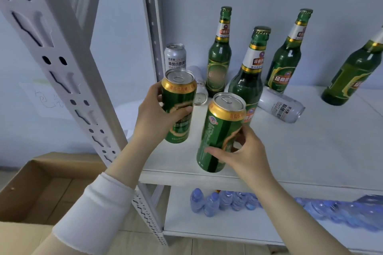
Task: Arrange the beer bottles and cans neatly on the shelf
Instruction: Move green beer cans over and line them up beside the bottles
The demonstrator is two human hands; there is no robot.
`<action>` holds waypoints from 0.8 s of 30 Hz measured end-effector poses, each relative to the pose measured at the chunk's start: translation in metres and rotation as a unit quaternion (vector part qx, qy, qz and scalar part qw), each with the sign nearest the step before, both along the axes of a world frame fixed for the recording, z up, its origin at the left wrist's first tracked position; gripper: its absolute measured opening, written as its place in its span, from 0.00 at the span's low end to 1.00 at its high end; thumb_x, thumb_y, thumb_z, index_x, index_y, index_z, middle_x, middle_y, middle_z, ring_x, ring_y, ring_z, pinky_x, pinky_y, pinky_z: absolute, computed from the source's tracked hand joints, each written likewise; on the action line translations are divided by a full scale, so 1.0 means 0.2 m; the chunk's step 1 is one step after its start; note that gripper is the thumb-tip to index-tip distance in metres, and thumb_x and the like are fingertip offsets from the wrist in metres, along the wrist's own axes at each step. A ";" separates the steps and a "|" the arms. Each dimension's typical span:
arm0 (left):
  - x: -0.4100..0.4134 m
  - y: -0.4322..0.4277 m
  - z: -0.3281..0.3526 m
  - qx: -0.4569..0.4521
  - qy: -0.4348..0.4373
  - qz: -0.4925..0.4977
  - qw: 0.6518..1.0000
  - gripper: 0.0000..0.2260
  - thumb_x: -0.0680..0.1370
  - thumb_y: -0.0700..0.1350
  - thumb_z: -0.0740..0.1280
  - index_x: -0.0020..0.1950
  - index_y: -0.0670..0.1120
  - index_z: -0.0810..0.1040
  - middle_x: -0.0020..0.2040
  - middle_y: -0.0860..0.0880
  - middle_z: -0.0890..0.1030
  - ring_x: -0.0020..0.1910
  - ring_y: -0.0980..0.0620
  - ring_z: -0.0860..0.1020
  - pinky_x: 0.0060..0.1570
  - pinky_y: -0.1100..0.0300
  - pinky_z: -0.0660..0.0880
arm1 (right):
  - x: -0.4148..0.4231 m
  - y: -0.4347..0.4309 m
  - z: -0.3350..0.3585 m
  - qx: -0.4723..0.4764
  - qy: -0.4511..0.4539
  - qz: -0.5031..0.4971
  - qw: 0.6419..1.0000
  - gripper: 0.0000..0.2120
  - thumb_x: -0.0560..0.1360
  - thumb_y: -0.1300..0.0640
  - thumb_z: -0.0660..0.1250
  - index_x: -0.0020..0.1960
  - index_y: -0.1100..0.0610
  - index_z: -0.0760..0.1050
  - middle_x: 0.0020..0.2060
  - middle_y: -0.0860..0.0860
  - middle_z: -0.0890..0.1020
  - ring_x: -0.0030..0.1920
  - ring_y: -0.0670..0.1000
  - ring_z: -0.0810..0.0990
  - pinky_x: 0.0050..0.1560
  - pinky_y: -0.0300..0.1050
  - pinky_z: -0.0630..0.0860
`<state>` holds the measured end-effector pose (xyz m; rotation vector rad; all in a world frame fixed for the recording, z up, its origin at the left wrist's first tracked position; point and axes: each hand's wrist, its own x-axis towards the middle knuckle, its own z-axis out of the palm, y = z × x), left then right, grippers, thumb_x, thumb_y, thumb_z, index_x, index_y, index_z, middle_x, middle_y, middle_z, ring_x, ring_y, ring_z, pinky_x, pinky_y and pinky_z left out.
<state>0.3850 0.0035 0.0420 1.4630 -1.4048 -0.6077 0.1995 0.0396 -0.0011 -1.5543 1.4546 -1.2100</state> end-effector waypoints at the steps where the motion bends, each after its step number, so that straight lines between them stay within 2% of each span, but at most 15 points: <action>1: -0.02 0.04 0.04 -0.016 -0.006 -0.002 1.000 0.30 0.66 0.47 0.75 0.65 0.48 0.68 0.56 0.54 0.76 0.58 0.54 0.74 0.56 0.58 0.72 | -0.05 0.03 0.01 0.007 -0.013 -0.006 1.000 0.26 0.56 0.53 0.80 0.50 0.51 0.72 0.43 0.40 0.79 0.47 0.39 0.78 0.46 0.30 0.73; 3: -0.06 0.12 0.15 -0.044 -0.027 -0.014 0.999 0.30 0.65 0.48 0.76 0.64 0.48 0.70 0.56 0.53 0.77 0.58 0.53 0.75 0.56 0.57 0.74 | -0.17 0.09 0.03 0.018 -0.042 -0.021 0.999 0.24 0.57 0.55 0.80 0.49 0.53 0.74 0.43 0.46 0.81 0.47 0.46 0.79 0.48 0.40 0.75; 4: -0.10 0.15 0.20 -0.058 -0.039 -0.020 0.997 0.30 0.65 0.49 0.76 0.64 0.48 0.70 0.55 0.53 0.78 0.57 0.54 0.76 0.56 0.57 0.74 | -0.23 0.11 0.04 0.020 -0.057 -0.031 0.998 0.23 0.57 0.57 0.80 0.48 0.54 0.74 0.43 0.47 0.82 0.46 0.47 0.80 0.47 0.42 0.75; 8: -0.35 0.27 0.38 -0.102 -0.057 -0.062 0.991 0.31 0.59 0.56 0.77 0.60 0.51 0.73 0.50 0.60 0.79 0.53 0.59 0.78 0.52 0.60 0.76 | -0.53 0.21 0.09 0.016 -0.092 -0.067 0.993 0.20 0.59 0.60 0.79 0.47 0.55 0.75 0.41 0.48 0.81 0.43 0.46 0.79 0.44 0.40 0.74; 11: -0.64 0.34 0.45 -0.120 -0.053 -0.088 0.987 0.30 0.58 0.60 0.73 0.57 0.54 0.75 0.50 0.60 0.81 0.53 0.60 0.79 0.52 0.59 0.77 | -0.81 0.29 0.10 0.015 -0.103 -0.085 0.991 0.18 0.60 0.60 0.78 0.45 0.53 0.74 0.40 0.46 0.80 0.38 0.38 0.78 0.40 0.34 0.73; 14: -0.99 0.40 0.46 -0.123 -0.048 -0.113 0.985 0.27 0.58 0.61 0.72 0.54 0.55 0.75 0.49 0.61 0.81 0.51 0.62 0.80 0.50 0.66 0.75 | -1.16 0.40 0.11 0.010 -0.109 -0.105 0.988 0.18 0.61 0.60 0.78 0.47 0.53 0.74 0.40 0.47 0.81 0.38 0.40 0.79 0.38 0.32 0.73; 17: -1.35 0.44 0.46 -0.123 -0.044 -0.147 0.980 0.29 0.58 0.61 0.74 0.55 0.53 0.75 0.50 0.59 0.81 0.51 0.59 0.80 0.52 0.62 0.76 | -1.51 0.52 0.12 0.004 -0.109 -0.141 0.984 0.16 0.62 0.61 0.77 0.44 0.52 0.74 0.37 0.46 0.81 0.33 0.36 0.78 0.38 0.35 0.73; 20: -1.69 0.45 0.46 -0.105 -0.047 -0.185 0.976 0.27 0.59 0.58 0.77 0.54 0.54 0.74 0.49 0.61 0.80 0.51 0.62 0.79 0.49 0.70 0.73 | -1.84 0.61 0.11 0.001 -0.123 -0.181 0.976 0.15 0.62 0.61 0.77 0.42 0.53 0.73 0.35 0.46 0.80 0.31 0.37 0.78 0.39 0.38 0.73; 24: -2.12 0.43 0.45 -0.098 -0.042 -0.237 0.966 0.25 0.57 0.59 0.75 0.51 0.57 0.74 0.48 0.61 0.81 0.50 0.62 0.79 0.49 0.66 0.74 | -2.22 0.70 0.08 -0.003 -0.150 -0.233 0.961 0.14 0.62 0.63 0.76 0.42 0.54 0.74 0.37 0.49 0.82 0.34 0.42 0.79 0.36 0.33 0.75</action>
